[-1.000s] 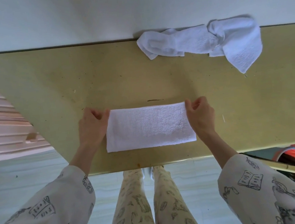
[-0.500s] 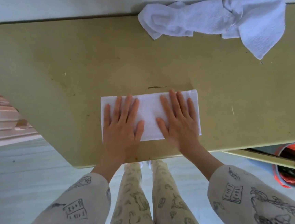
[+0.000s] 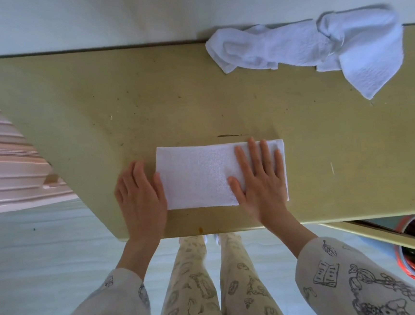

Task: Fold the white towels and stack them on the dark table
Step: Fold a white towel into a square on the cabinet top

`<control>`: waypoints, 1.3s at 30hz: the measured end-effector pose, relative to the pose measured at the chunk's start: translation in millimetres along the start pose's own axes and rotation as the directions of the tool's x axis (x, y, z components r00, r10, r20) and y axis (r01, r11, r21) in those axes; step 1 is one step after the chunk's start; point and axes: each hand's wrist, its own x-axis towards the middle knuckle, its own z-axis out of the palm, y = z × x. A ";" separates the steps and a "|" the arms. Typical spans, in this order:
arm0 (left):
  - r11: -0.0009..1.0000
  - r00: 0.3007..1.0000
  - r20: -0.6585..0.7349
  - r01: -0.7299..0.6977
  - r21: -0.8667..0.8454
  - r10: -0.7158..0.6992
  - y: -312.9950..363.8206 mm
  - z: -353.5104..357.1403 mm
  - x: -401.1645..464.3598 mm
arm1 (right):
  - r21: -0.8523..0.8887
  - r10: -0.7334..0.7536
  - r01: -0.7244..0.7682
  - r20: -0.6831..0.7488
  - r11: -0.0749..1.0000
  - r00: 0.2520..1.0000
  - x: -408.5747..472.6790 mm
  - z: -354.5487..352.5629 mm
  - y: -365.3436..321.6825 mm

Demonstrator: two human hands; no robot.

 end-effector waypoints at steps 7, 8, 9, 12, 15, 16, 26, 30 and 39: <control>0.919 0.915 0.174 0.383 -0.094 -0.364 23.8 -3.8 10.3 | 0.116 -0.021 0.033 -0.098 0.993 0.995 0.4 -10.2 -15.7; 0.913 0.908 0.187 0.396 -0.096 -0.374 23.9 -4.5 11.6 | 0.120 -0.059 0.073 -0.114 0.990 0.992 3.0 -12.3 -24.3; 0.906 0.900 0.202 0.411 -0.097 -0.386 24.2 -5.8 13.2 | 0.106 -0.101 0.114 -0.119 0.988 0.988 6.9 -12.1 -33.4; 0.895 0.877 0.253 0.440 -0.075 -0.409 27.3 -8.8 17.1 | 0.064 -0.117 0.123 -0.080 0.990 0.990 17.8 -3.7 -50.7; 0.896 0.867 0.284 0.442 -0.054 -0.410 31.2 -10.6 20.9 | 0.041 -0.081 0.083 -0.051 0.996 0.995 19.7 3.8 -52.4; 0.900 0.867 0.292 0.434 -0.048 -0.403 31.9 -11.9 21.6 | 0.034 -0.079 0.080 -0.054 0.996 0.995 19.5 3.7 -52.3; 0.855 0.896 0.273 0.426 -0.298 -0.351 31.2 -14.5 18.5 | 0.032 -0.090 0.092 -0.046 0.995 0.995 18.6 2.3 -52.8; 0.899 0.951 0.158 0.305 -0.315 -0.267 28.7 -8.8 15.0 | 0.047 -0.091 0.093 -0.044 0.995 0.995 18.7 2.0 -53.1; 0.902 0.991 -0.073 0.072 -0.425 -0.114 66.9 -31.9 -0.2 | 0.429 -0.095 0.127 -0.097 0.894 0.991 17.2 -21.5 -38.6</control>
